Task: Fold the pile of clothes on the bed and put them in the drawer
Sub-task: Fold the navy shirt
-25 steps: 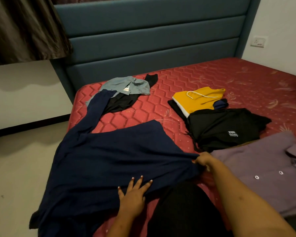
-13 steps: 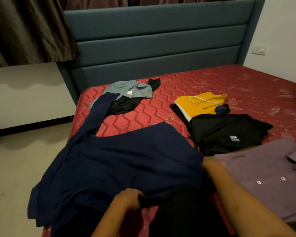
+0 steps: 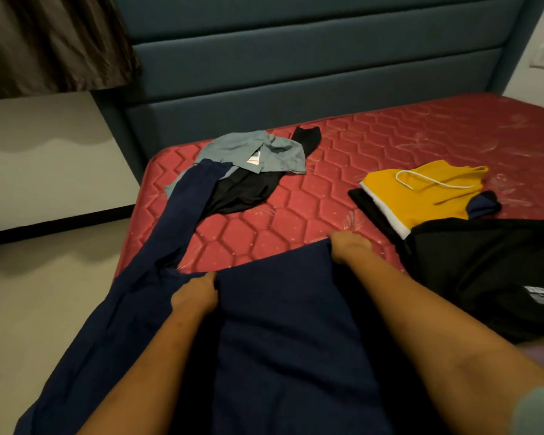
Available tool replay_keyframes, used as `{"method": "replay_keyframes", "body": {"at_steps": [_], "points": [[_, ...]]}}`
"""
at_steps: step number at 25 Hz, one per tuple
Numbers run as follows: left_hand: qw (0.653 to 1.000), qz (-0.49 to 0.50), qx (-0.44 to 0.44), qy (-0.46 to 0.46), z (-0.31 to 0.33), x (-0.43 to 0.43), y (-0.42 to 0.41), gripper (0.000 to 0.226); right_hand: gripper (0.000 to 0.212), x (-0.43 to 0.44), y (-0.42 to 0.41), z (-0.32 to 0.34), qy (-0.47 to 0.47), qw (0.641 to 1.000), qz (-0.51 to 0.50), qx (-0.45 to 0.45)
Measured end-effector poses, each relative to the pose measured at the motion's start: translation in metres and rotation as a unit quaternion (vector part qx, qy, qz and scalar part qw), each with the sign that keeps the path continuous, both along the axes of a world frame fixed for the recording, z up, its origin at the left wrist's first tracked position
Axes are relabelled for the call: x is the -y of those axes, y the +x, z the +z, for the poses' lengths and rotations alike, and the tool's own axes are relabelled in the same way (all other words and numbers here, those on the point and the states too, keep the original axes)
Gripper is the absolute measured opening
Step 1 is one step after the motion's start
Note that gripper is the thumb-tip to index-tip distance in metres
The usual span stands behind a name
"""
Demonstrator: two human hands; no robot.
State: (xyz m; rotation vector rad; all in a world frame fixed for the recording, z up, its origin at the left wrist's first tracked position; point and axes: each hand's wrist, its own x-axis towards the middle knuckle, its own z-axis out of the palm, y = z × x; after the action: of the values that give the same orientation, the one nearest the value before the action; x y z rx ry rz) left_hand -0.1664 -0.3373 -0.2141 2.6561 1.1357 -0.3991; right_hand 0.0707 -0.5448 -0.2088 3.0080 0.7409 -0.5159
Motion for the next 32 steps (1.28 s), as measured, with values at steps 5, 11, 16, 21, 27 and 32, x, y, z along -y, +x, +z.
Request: {"method": "replay_keyframes", "body": {"at_steps": [5,11,16,21,27,32], "points": [[0.998,-0.004,-0.047,0.03,-0.033,-0.065,0.021,0.055,0.081,-0.031,0.051,-0.024,-0.08,0.991,0.084,-0.059],[0.986,0.088,0.121,-0.078,-0.033,-0.075,0.039,0.026,0.031,-0.019,0.067,-0.011,-0.053,0.995,-0.007,-0.089],[0.955,0.069,0.273,-0.091,-0.017,-0.042,0.076,0.049,0.039,-0.018,0.085,0.001,0.142,0.972,-0.15,0.115],[0.986,-0.055,0.147,-0.046,-0.049,0.032,0.102,0.082,0.079,-0.028,0.043,-0.038,0.184,0.967,-0.094,0.148],[0.985,-0.08,0.143,0.055,-0.09,0.074,0.099,0.064,0.059,-0.026,-0.039,-0.094,0.117,0.985,0.076,0.103],[0.987,-0.07,0.134,0.06,-0.084,0.061,0.042,0.077,0.057,0.028,-0.004,-0.084,0.076,0.994,-0.015,0.083]]}}
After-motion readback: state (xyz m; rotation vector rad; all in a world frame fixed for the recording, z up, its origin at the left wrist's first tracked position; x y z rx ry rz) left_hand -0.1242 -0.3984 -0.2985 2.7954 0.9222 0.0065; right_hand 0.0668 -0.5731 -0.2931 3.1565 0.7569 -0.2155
